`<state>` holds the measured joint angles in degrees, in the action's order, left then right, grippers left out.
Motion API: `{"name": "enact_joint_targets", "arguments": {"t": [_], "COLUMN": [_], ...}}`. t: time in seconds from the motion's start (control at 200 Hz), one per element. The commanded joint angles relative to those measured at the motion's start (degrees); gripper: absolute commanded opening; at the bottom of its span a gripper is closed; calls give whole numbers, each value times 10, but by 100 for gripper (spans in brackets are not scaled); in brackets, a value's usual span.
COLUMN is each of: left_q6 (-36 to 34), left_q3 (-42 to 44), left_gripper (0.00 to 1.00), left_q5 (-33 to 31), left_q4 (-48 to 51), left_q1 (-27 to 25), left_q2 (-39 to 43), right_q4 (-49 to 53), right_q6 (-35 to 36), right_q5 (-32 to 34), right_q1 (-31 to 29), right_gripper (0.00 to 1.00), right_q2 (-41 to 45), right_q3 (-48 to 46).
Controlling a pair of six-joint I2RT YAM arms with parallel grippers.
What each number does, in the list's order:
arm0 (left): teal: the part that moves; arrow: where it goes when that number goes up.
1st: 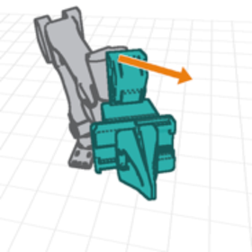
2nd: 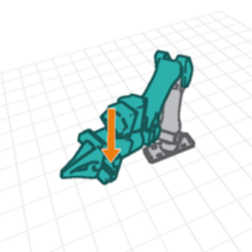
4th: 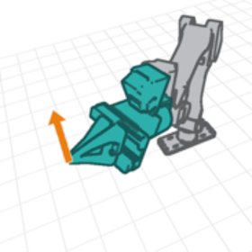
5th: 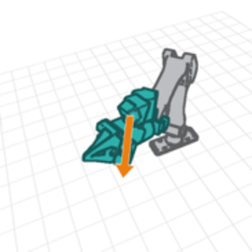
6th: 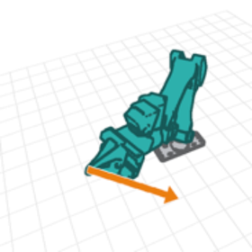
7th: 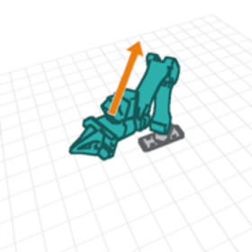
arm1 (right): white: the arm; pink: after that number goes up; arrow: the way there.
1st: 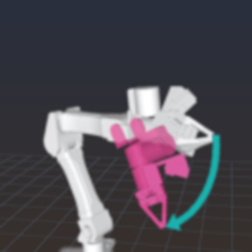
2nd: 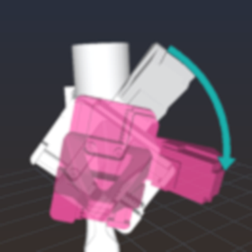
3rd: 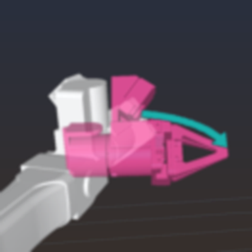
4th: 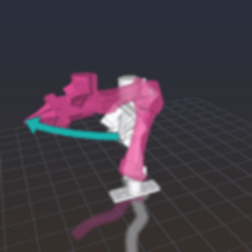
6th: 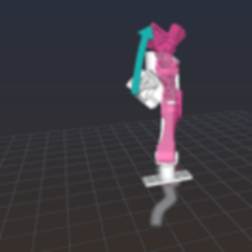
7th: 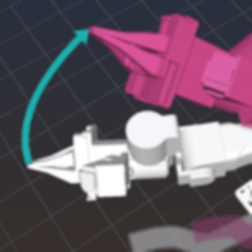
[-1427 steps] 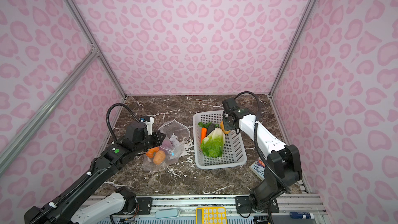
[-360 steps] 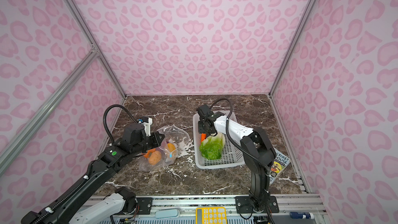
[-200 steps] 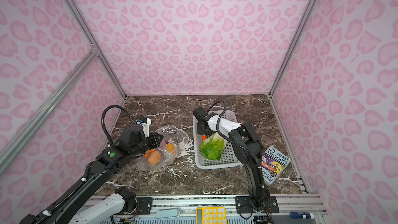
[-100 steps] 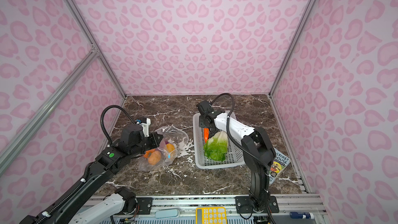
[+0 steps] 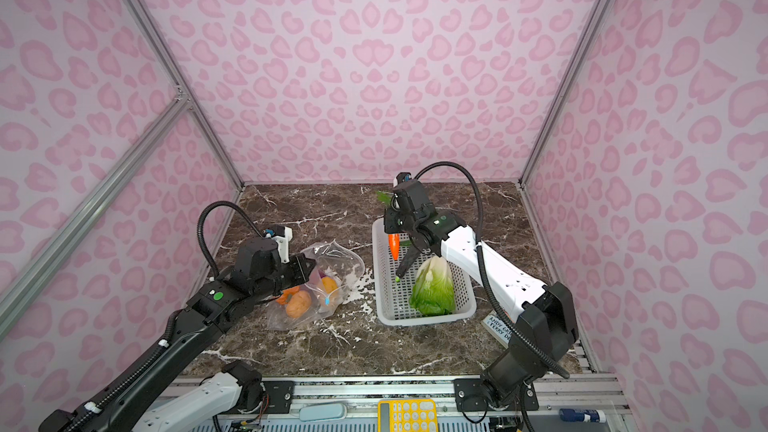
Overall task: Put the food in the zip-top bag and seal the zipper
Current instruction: 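Lower the right gripper and grasp the orange carrot by its top, then carry the carrot with the right gripper into the bag held by left gripper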
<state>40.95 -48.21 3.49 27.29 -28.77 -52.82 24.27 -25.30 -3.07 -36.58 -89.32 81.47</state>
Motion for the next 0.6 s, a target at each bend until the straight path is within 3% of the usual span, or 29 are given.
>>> {"name": "enact_joint_targets", "arguments": {"t": [0.0, 0.11, 0.35, 0.595], "left_q6": [9, 11, 15, 16], "left_q3": [-14, -25, -28, -29], "left_gripper": [3, 3, 3, 3], "left_q5": [15, 31, 35, 36], "left_q4": [-21, -25, -27, -28], "left_q1": [0, 0, 0, 0], "left_q2": [-4, -10, -12, -11], "right_q4": [-96, -151, -315, -470], "right_q6": [7, -4, 39, 50], "right_q5": [-117, -168, -148, -140], "right_q1": [-18, -45, -122, -139], "right_gripper": [24, 23, 22, 22], "right_q2": [3, -8, -4, -13], "right_q3": [-8, -7, -58, -149]}}
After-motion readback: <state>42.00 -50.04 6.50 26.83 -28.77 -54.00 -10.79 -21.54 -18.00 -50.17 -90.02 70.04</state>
